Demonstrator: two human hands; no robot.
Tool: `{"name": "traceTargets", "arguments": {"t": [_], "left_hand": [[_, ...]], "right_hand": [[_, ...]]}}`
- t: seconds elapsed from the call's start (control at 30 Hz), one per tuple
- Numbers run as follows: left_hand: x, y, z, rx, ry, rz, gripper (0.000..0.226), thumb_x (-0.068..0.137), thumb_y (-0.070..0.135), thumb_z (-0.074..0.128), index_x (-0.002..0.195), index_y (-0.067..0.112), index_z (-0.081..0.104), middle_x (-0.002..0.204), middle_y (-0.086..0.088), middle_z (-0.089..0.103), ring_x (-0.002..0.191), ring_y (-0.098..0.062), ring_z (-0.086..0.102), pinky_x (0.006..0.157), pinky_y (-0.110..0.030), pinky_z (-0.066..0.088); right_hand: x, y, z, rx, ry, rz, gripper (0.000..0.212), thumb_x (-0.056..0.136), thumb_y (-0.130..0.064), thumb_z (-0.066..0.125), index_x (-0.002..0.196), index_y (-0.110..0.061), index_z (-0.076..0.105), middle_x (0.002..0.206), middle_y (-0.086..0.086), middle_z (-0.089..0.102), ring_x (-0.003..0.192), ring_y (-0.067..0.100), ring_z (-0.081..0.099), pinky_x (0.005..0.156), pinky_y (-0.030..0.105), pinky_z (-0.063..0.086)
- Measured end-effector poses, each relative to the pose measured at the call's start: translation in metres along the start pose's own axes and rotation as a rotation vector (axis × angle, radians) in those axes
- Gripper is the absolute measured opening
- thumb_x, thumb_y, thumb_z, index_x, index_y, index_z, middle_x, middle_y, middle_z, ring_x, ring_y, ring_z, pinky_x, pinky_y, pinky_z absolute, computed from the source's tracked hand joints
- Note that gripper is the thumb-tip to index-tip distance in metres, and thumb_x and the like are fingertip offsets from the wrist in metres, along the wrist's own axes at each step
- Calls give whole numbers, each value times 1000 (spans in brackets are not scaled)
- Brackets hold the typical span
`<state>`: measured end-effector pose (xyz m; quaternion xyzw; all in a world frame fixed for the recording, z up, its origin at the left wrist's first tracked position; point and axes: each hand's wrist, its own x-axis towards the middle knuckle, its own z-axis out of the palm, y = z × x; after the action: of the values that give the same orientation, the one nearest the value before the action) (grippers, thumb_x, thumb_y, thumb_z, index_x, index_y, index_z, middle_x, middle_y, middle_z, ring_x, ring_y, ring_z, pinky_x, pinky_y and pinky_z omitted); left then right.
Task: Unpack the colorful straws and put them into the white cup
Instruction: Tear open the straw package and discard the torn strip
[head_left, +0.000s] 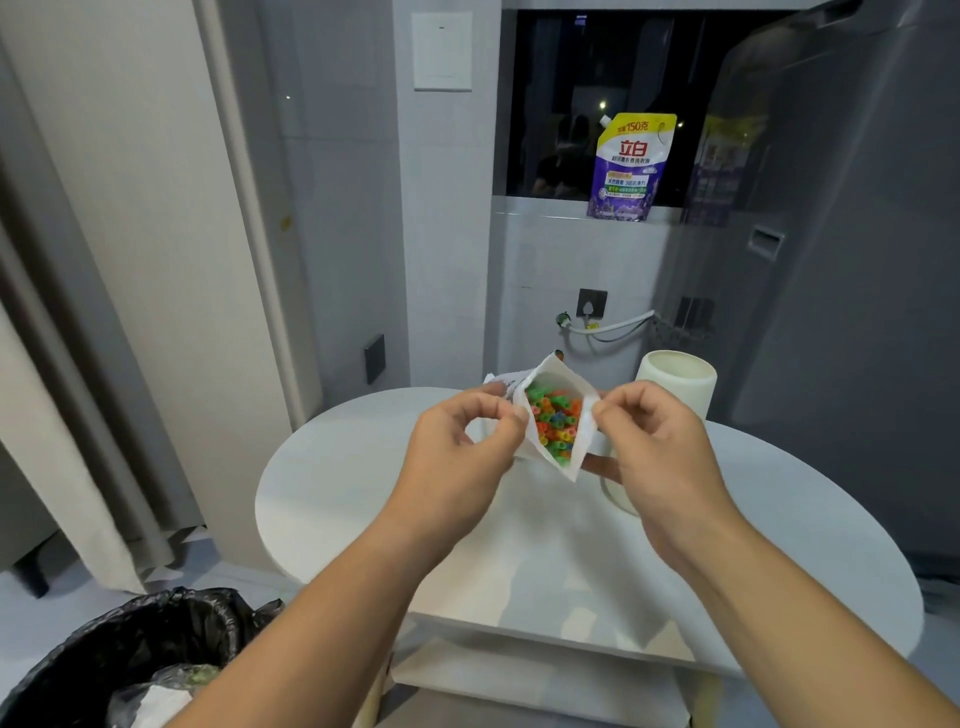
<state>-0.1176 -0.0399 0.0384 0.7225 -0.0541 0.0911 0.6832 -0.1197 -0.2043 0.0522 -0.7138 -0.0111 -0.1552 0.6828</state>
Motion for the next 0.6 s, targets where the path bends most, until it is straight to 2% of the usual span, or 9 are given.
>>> {"name": "traceTargets", "arguments": {"t": [0.07,0.13,0.2,0.3,0.37,0.4,0.47,0.53,0.6], "left_hand": [[-3,1,5,-9,-3,15,18,92,26,71,80,14,78,131,14,68,124,0,60,102,-45,55],[-6,3,10,-18,7,34,15,87,27,74,79,16,78,132,13,68,129,1,57,107,-47,51],[-6,4,12,4,13,37,14,87,26,75,79,15,78,132,14,67,124,7,57,107,-43,51],[-8,4,13,72,22,47,10,89,21,74,81,14,76,134,14,65,118,15,53,105,-24,49],[-11,7,15,73,31,46,9,90,21,74,85,14,74,131,15,65,116,14,53,86,-1,44],[-12,9,15,53,45,22,11,91,25,74,91,14,72,125,18,64,114,13,53,77,3,42],[-13,9,16,-23,58,-85,35,90,44,72,113,21,60,117,21,58,108,11,52,80,-5,47],[-13,11,16,-131,39,-306,61,86,67,63,129,26,47,119,15,53,106,3,51,99,-31,52],[-10,7,15,-209,-7,-504,70,83,77,58,134,30,46,131,4,51,116,-11,53,105,-51,50]], "right_hand": [[-2,3,1,-30,-47,-18,3,95,-15,65,93,-13,62,101,-4,74,95,16,73,74,39,64],[-5,6,4,-91,-79,-59,23,92,-24,69,114,-26,61,117,-7,70,102,14,71,78,41,63],[-7,5,5,-93,-122,-75,41,95,-25,65,133,-37,55,128,-11,64,106,11,70,75,33,63],[-7,3,4,-79,-113,-53,41,102,-20,53,139,-38,54,125,-13,66,99,6,70,66,23,61],[-5,3,3,-58,-55,-24,36,103,-21,51,134,-36,60,118,-11,69,100,9,69,65,24,61],[-5,3,3,-20,-26,-3,34,104,-21,50,132,-34,63,114,-11,71,100,11,70,65,26,62],[-3,1,5,71,29,37,30,104,-20,50,125,-32,68,109,-10,73,101,14,70,67,30,63],[-1,-1,5,162,67,80,26,104,-20,50,116,-31,71,108,-5,74,103,18,71,70,35,63],[-1,-2,5,264,79,125,25,104,-20,50,116,-23,72,110,2,75,104,22,71,73,39,63]]}}
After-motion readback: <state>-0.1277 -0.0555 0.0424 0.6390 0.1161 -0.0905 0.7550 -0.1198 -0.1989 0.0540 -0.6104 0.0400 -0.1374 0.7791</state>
